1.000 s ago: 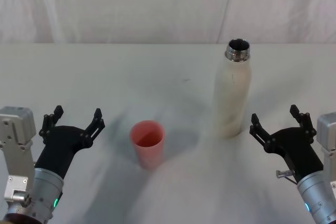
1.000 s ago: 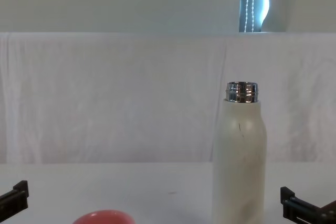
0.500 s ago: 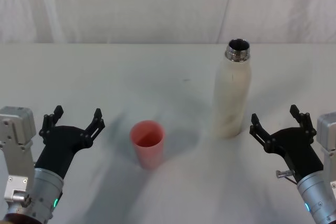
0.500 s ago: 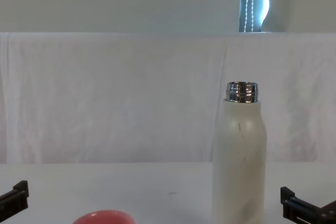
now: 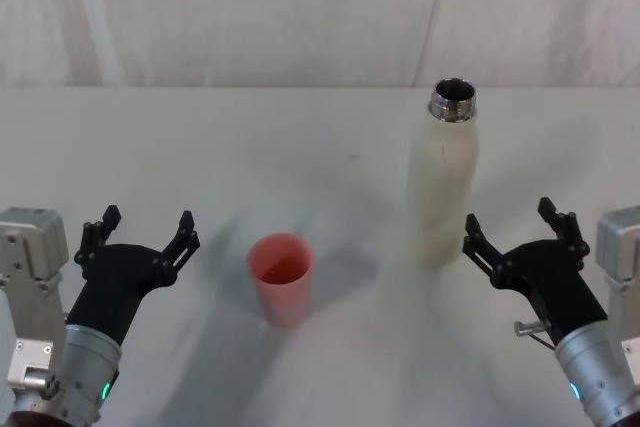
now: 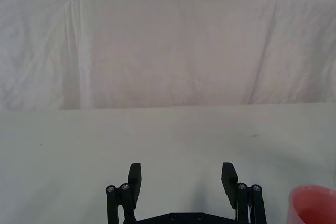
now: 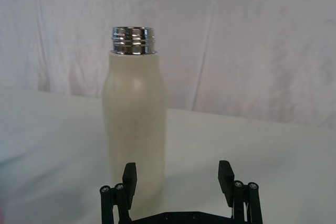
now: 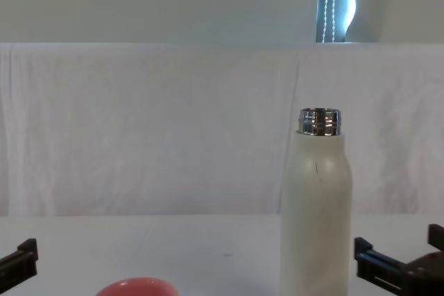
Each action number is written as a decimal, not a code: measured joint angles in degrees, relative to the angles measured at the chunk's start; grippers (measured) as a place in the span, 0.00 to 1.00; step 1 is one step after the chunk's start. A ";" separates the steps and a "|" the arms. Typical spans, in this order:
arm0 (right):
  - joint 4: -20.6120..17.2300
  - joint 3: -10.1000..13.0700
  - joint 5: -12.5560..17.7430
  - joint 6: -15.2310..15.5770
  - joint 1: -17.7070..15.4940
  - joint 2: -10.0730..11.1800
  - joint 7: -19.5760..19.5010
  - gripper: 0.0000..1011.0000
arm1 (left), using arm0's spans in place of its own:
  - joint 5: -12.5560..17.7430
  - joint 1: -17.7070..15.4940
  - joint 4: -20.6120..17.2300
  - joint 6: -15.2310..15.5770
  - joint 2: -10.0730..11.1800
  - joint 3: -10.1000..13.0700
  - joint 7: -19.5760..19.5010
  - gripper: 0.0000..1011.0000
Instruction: Grasp the thermos with one hand and pour water into the cup lid.
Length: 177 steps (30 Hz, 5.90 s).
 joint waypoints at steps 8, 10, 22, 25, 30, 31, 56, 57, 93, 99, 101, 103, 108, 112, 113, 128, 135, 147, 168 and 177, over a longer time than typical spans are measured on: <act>1.31 -0.92 -0.67 2.00 2.00 -1.63 2.55 0.99 | 0.00 0.00 0.00 0.00 0.00 0.00 0.00 0.99; 1.64 -1.03 -0.75 2.50 2.48 -1.92 3.09 0.99 | 0.00 0.00 0.00 0.00 0.00 0.00 0.00 0.99; 3.34 -1.61 -1.52 4.46 5.28 -3.35 5.55 0.99 | 0.00 0.00 0.00 0.00 0.00 0.00 0.00 0.99; 3.83 -1.53 -1.45 4.67 5.92 -3.61 5.91 0.99 | 0.00 0.00 0.00 0.00 0.00 0.00 0.00 0.99; 4.60 -1.39 -0.88 5.07 6.85 -4.04 6.37 0.99 | 0.00 0.00 0.00 0.00 0.00 0.00 0.00 0.99; 4.71 -1.40 -0.83 5.09 6.98 -4.09 6.41 0.99 | 0.00 0.00 0.00 0.00 0.00 0.00 0.00 0.99; 8.94 -1.52 0.49 5.08 10.89 -5.89 6.46 0.99 | 0.00 0.00 0.00 0.00 0.00 0.00 0.00 0.99; 9.19 -1.54 0.55 5.04 11.11 -6.00 6.42 0.99 | 0.00 0.00 0.00 0.00 0.00 0.00 0.00 0.99; 15.33 -1.70 1.02 5.36 16.00 -7.58 6.03 0.95 | 0.00 0.00 0.00 0.00 0.00 0.00 0.00 0.99; 13.31 -1.66 1.08 6.09 15.61 -7.64 5.65 0.95 | 0.00 0.00 0.00 0.00 0.00 0.00 0.00 0.99; 12.25 -1.63 1.08 6.26 15.42 -7.61 5.56 0.95 | 0.00 0.00 0.00 0.00 0.00 0.00 0.00 0.99; 11.46 -1.61 1.07 6.37 15.30 -7.58 5.50 0.95 | 0.00 0.00 0.00 0.00 0.00 0.00 0.00 0.99; 9.44 -1.64 0.91 6.65 14.87 -7.39 5.34 0.95 | 0.00 0.00 0.00 0.00 0.00 0.00 0.00 0.99; 8.40 -1.71 0.53 6.73 14.56 -7.20 5.09 0.95 | 0.00 0.00 0.00 0.00 0.00 0.00 0.00 0.99; 8.47 -1.72 0.53 6.73 14.57 -7.20 5.10 0.95 | 0.00 0.00 0.00 0.00 0.00 0.00 0.00 0.99; 8.99 -1.71 0.60 6.66 14.69 -7.25 5.22 0.95 | 0.00 0.00 0.00 0.00 0.00 0.00 0.00 0.99; 9.09 -1.68 0.63 6.63 14.73 -7.25 5.26 0.95 | 0.00 0.00 0.00 0.00 0.00 0.00 0.00 0.99; 9.18 -1.66 0.68 6.57 14.77 -7.25 5.31 0.95 | 0.00 0.00 0.00 0.00 0.00 0.00 0.00 0.99; 9.23 -1.66 0.69 6.57 14.77 -7.25 5.32 0.95 | 0.00 0.00 0.00 0.00 0.00 0.00 0.00 0.99; 9.23 -1.66 0.69 6.57 14.77 -7.25 5.31 0.95 | 0.00 0.00 0.00 0.00 0.00 0.00 0.00 0.99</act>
